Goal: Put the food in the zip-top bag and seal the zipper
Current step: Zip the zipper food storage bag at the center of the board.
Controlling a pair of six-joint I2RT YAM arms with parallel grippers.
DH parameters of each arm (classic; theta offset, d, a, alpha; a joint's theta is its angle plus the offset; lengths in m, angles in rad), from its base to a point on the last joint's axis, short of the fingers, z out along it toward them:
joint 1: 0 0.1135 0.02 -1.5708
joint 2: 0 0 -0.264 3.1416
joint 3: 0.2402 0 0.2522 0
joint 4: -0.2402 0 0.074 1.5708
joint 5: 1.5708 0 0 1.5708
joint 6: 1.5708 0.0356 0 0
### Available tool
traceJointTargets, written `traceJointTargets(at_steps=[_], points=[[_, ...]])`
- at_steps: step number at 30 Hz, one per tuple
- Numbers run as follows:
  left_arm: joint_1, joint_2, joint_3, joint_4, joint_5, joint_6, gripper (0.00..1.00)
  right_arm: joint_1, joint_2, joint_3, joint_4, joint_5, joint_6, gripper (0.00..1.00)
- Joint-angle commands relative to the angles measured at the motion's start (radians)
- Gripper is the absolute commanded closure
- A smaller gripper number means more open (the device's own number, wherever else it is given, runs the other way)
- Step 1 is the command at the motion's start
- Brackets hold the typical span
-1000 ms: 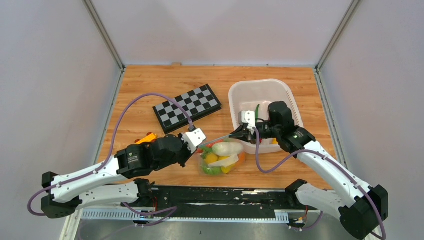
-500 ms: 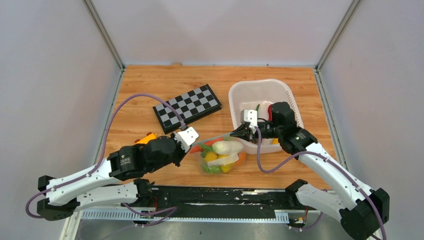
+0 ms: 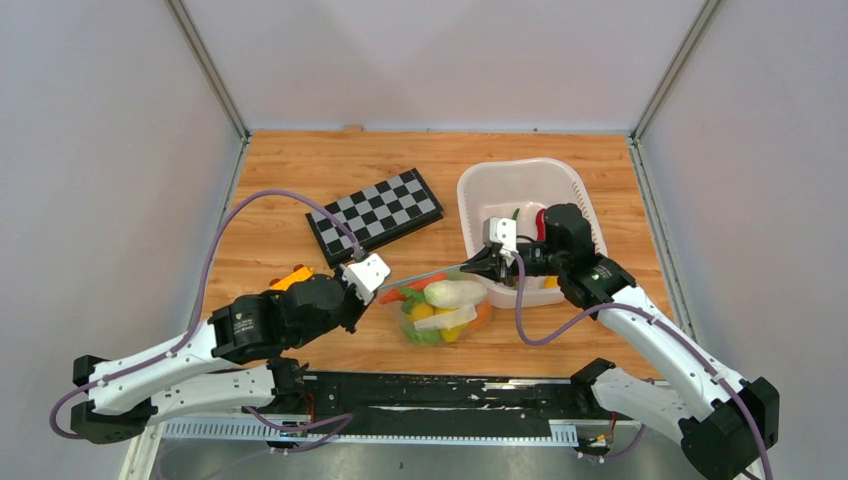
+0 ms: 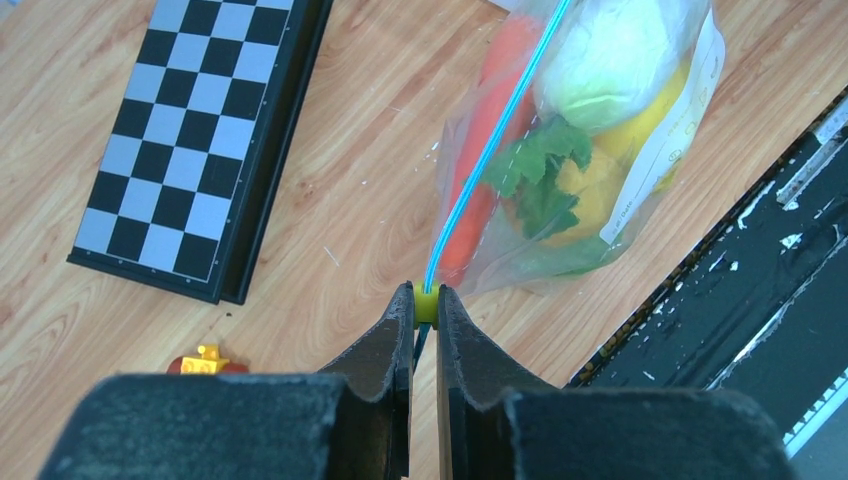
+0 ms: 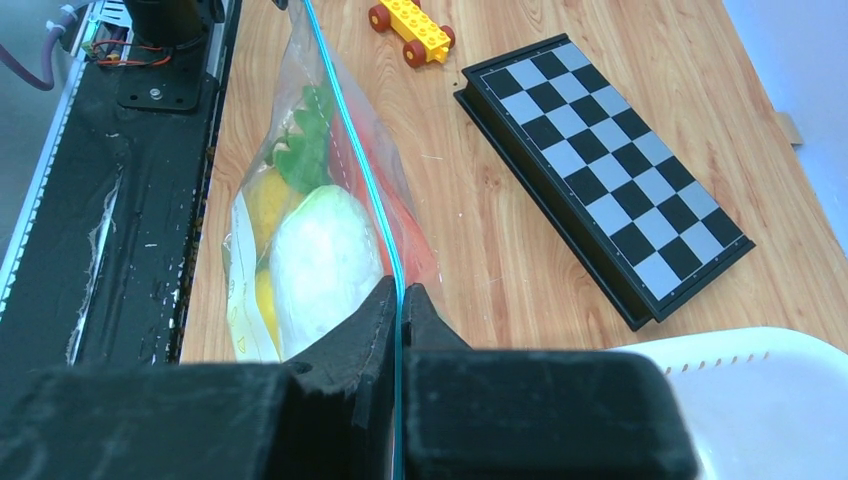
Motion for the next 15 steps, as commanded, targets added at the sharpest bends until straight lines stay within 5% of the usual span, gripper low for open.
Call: traceJointTargets(at_steps=[1,5,10,15], points=[[0.001,-0.02,-0.012,-0.003,-0.037,-0.014,0.84,-0.019,-0.002,0.022,0.032,-0.057,-0.004,0.99],[0.001,-0.028,-0.008,0.03,-0.058,-0.015,0.68,-0.019,0.022,0.033,0.032,-0.095,0.006,0.99],[0.001,-0.061,-0.003,0.076,-0.104,-0.026,0.3,-0.018,0.051,0.048,0.037,-0.124,0.027,0.99],[0.001,-0.126,-0.004,0.145,-0.124,-0.048,0.16,-0.007,0.074,0.062,0.043,-0.126,0.041,0.99]])
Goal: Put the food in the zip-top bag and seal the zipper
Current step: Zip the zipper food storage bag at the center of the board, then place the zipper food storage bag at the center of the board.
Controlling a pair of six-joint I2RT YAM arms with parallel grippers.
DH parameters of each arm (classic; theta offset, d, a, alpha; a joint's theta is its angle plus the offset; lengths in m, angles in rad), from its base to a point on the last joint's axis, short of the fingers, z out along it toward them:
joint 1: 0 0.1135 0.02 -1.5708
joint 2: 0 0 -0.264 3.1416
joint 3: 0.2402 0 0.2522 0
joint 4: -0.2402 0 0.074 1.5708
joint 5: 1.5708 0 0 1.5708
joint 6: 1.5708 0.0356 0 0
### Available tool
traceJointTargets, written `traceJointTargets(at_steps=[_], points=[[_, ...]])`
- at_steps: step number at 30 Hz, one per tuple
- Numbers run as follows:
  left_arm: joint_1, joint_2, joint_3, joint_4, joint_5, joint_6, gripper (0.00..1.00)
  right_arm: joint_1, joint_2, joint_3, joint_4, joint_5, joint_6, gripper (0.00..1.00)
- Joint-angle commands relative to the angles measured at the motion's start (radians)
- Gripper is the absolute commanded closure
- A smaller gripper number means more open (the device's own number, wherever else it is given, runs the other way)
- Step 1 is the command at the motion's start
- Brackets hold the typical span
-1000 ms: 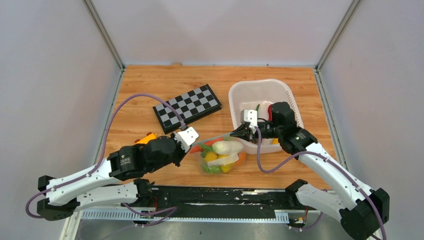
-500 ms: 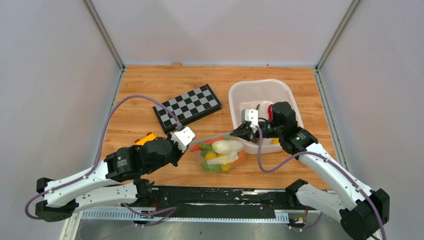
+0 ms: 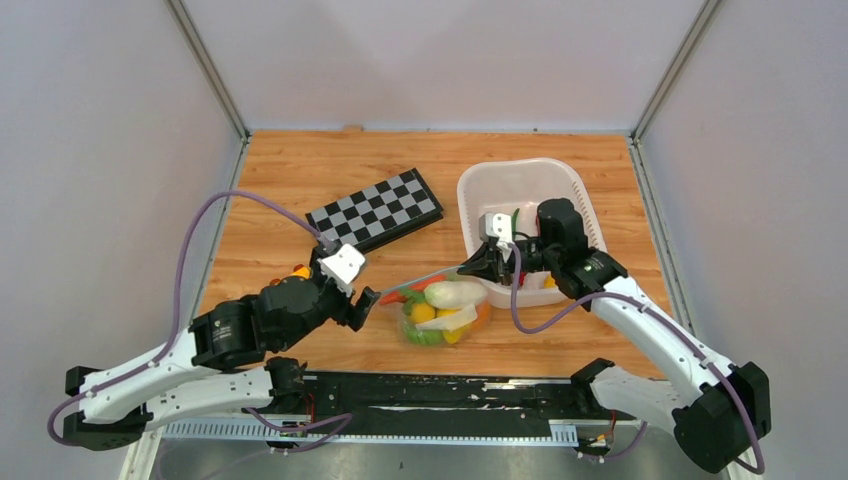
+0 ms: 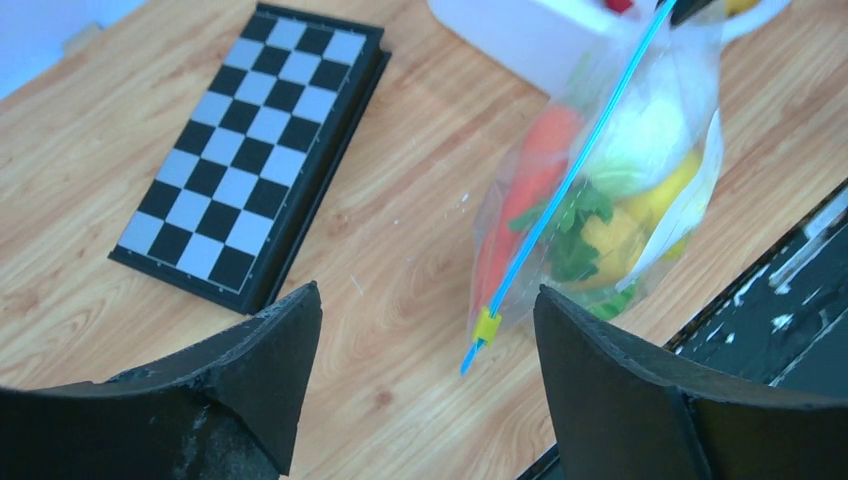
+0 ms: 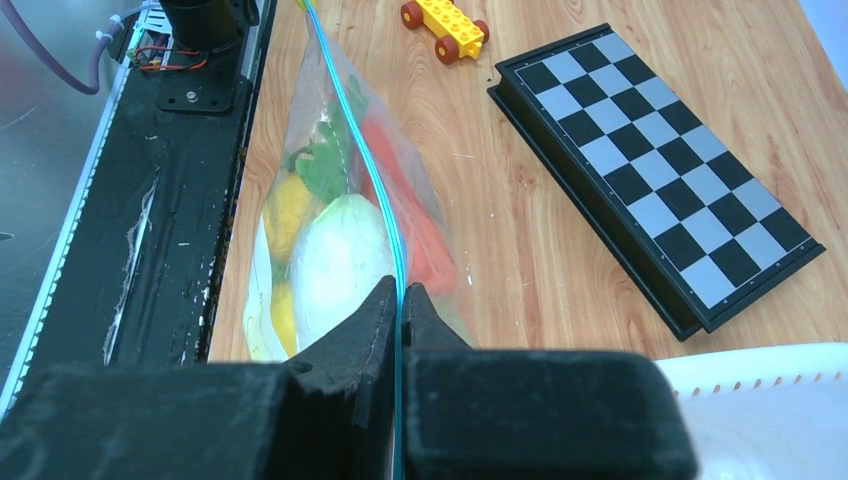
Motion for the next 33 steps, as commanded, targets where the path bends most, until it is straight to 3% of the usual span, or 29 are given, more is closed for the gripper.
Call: traceJointTargets(at_steps=[1,16,21,26,33], points=[[0.001,-0.06,0.002,0.114,-0.036,-0.028,0.14,0.01,0.016,0.059,0.042,-0.039,0.025,0.99],[0.001,-0.04,0.002,0.201,-0.011,-0.052,0.09,0.162,0.091,0.156,0.107,-0.036,0.054,0.99],[0.001,-0.095,0.022,0.199,-0.096,-0.048,0.07,0.194,0.147,0.194,0.217,0.113,0.131,0.98],[0.001,-0.138,0.042,0.181,-0.161,-0.061,0.06,0.194,0.231,0.279,0.232,0.281,0.095,0.98],[0.001,-0.187,0.024,0.173,-0.202,-0.094,0.05,0.193,0.271,0.296,0.33,0.374,0.11,0.97]])
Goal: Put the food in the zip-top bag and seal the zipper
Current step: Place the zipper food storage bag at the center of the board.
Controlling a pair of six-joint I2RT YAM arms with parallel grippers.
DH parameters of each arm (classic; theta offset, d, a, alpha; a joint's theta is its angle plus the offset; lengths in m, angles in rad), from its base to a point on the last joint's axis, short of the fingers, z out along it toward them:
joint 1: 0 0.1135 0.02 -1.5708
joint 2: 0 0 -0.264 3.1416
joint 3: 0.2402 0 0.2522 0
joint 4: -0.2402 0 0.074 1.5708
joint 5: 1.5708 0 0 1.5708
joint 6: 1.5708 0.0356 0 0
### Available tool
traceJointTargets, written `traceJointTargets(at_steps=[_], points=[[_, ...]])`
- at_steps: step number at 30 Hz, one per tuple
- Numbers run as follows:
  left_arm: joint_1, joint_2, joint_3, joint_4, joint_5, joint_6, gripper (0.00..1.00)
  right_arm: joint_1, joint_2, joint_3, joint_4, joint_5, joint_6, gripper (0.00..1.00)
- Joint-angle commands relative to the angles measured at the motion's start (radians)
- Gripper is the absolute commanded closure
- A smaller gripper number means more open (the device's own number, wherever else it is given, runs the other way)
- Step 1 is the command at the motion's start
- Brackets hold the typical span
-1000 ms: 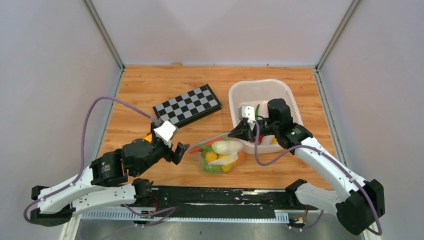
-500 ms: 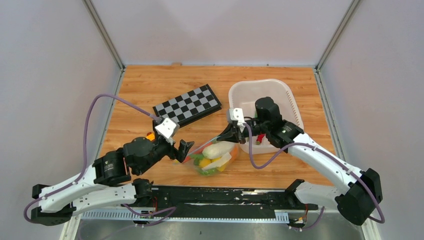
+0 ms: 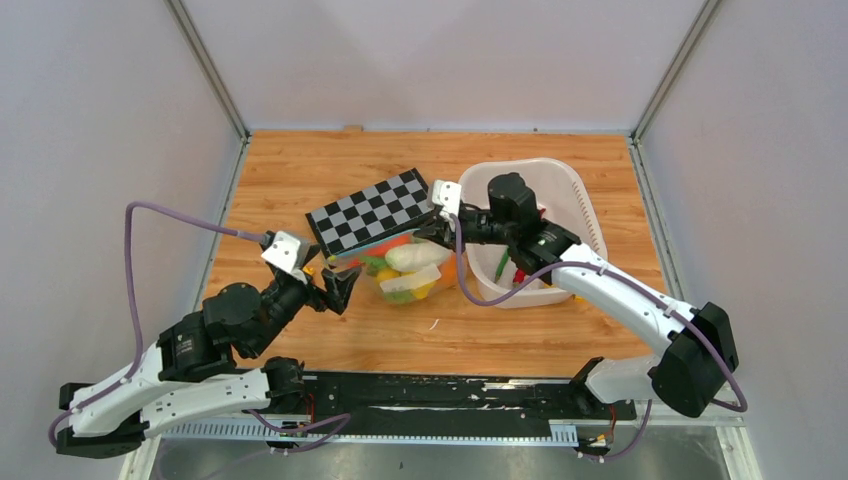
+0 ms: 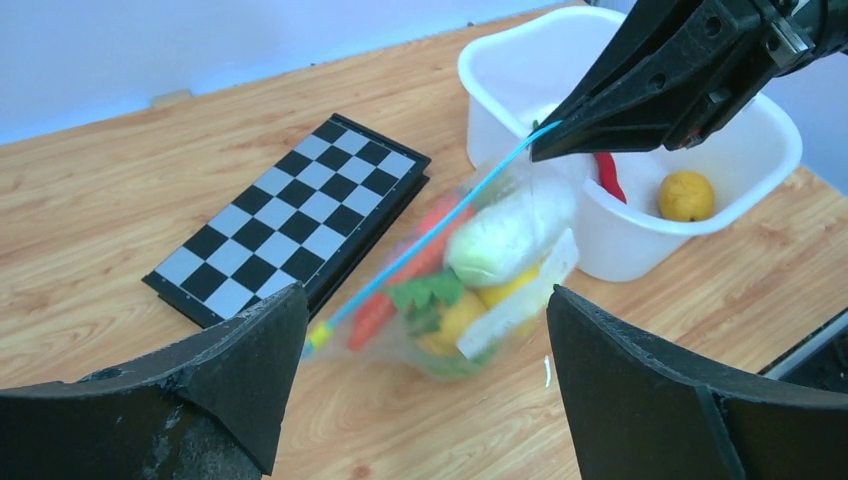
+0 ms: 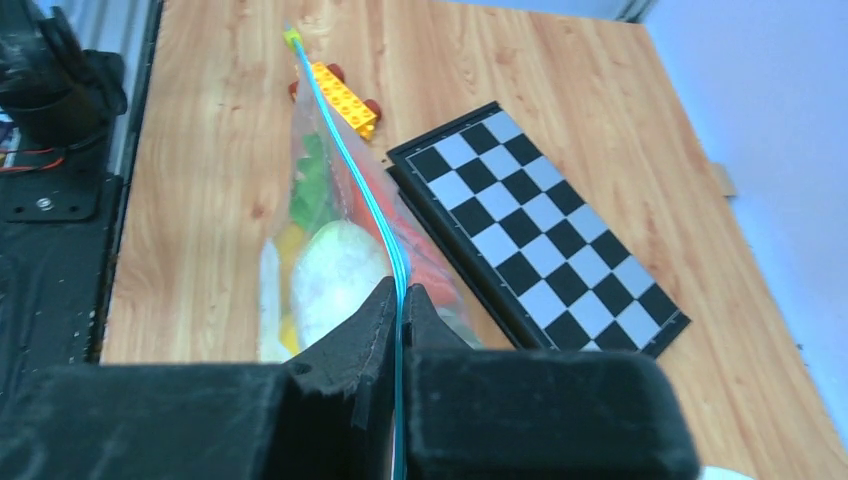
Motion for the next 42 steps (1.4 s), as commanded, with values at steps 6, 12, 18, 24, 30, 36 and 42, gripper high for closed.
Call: traceJointTargets(at_steps=[6,12,18,24,30,36,42], points=[[0.001,-0.001,0.004,0.013,-0.023,-0.053,0.04,0.032,-0.007,-0.106,0.113,-0.173,0.012,0.96],[0.001,0.06,0.008,0.006,0.007,-0.051,0.03,0.042,0.006,-0.081,-0.148,-0.206,-0.092,0.94],[0.001,0.113,0.013,0.014,0.035,-0.056,0.03,0.043,-0.004,-0.05,-0.226,-0.304,-0.099,0.9],[0.001,0.143,0.012,-0.012,-0.007,-0.093,0.01,0.047,0.012,-0.016,-0.352,-0.408,-0.109,0.78],[0.001,0.175,-0.013,-0.039,-0.045,-0.176,0.0,0.048,-0.031,-0.007,-0.394,-0.437,-0.116,0.66],[0.046,0.208,-0.092,-0.088,-0.05,-0.348,0.0,0.057,-0.059,-0.105,-0.217,-0.164,0.21,0.58],[0.221,0.233,-0.196,-0.041,0.114,-0.446,0.0,0.171,-0.06,-0.155,-0.207,0.144,0.407,0.57]])
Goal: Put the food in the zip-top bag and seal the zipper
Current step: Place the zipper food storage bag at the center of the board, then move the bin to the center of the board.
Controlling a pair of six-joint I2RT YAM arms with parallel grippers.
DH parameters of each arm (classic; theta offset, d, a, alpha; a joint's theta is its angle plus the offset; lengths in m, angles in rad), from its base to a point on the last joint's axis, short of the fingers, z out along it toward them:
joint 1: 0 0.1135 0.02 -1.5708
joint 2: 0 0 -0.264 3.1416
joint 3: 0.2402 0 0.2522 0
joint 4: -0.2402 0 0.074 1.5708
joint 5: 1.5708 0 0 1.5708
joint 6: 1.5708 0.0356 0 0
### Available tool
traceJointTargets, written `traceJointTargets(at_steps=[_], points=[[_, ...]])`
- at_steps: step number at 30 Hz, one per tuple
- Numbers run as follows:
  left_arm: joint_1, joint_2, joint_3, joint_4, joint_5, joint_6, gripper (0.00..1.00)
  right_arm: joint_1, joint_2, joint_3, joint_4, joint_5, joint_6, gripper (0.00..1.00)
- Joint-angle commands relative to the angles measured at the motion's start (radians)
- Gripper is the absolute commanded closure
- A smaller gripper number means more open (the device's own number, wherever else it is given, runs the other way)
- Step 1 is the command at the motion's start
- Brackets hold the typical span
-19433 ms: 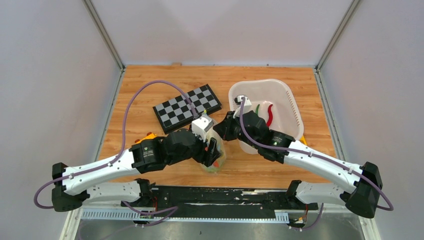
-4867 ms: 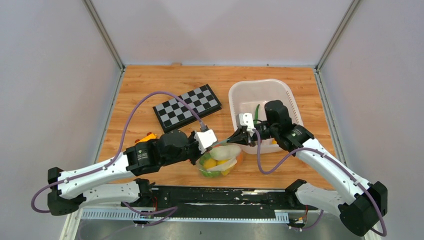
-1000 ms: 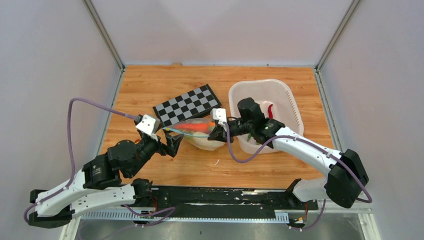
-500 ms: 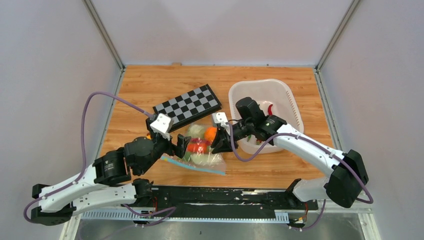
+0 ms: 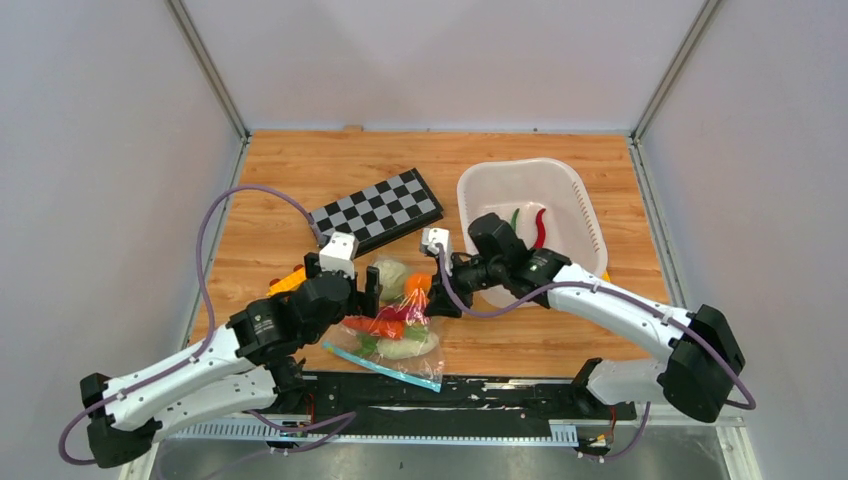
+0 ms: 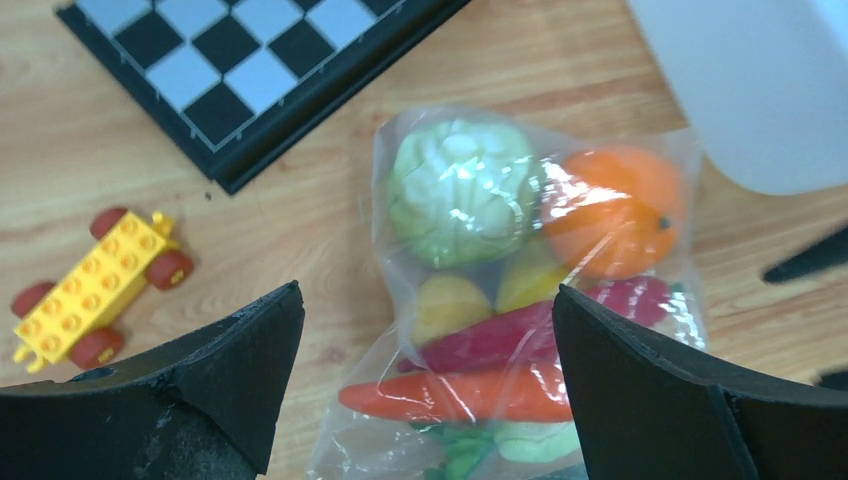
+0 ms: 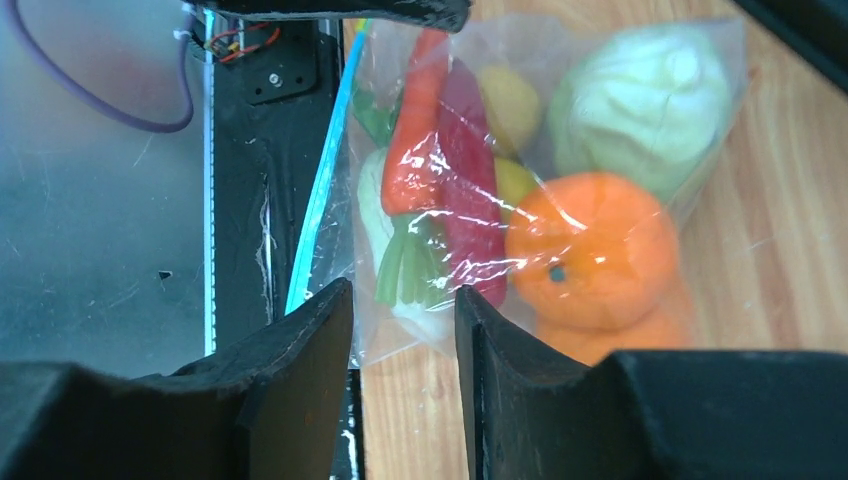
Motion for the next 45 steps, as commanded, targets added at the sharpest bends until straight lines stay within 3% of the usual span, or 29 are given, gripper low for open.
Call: traceJointTargets(at_steps=[1,3,6,10,15,17,21,28,30,32,45], points=[[0.12,0.012,-0.05,0.046,0.13,-0.113,0.0,0.089,-0.01,-0.015,0.071,0.241,0.19,0.58],[0.167,0.014,-0.073,0.082,0.184,-0.115,0.0,0.111,0.005,-0.029,0.124,0.266,0.24,0.57],[0.196,0.028,-0.084,0.079,0.205,-0.121,0.0,0.115,0.035,-0.033,0.139,0.447,0.326,0.57],[0.199,0.026,-0.106,0.092,0.215,-0.131,0.0,0.109,0.07,-0.002,0.075,0.719,0.349,0.54],[0.198,0.011,-0.125,0.102,0.206,-0.133,0.0,0.064,0.101,0.026,-0.024,0.911,0.368,0.53],[0.198,0.013,-0.135,0.107,0.212,-0.133,0.0,0.042,0.082,0.003,-0.019,0.911,0.369,0.51],[0.198,0.028,-0.154,0.13,0.243,-0.126,0.0,-0.015,0.002,-0.07,0.009,0.895,0.441,0.34],[0.198,0.051,-0.193,0.181,0.298,-0.118,0.0,-0.041,-0.028,-0.135,0.109,0.534,0.476,0.3],[0.198,0.06,-0.199,0.18,0.303,-0.119,0.0,-0.041,-0.015,-0.157,0.156,0.47,0.512,0.2],[0.198,0.064,-0.209,0.192,0.322,-0.117,0.0,-0.039,0.021,-0.164,0.191,0.394,0.538,0.17],[0.199,0.047,-0.299,0.399,0.513,-0.146,0.04,-0.032,0.176,-0.093,0.306,0.367,0.58,0.14]])
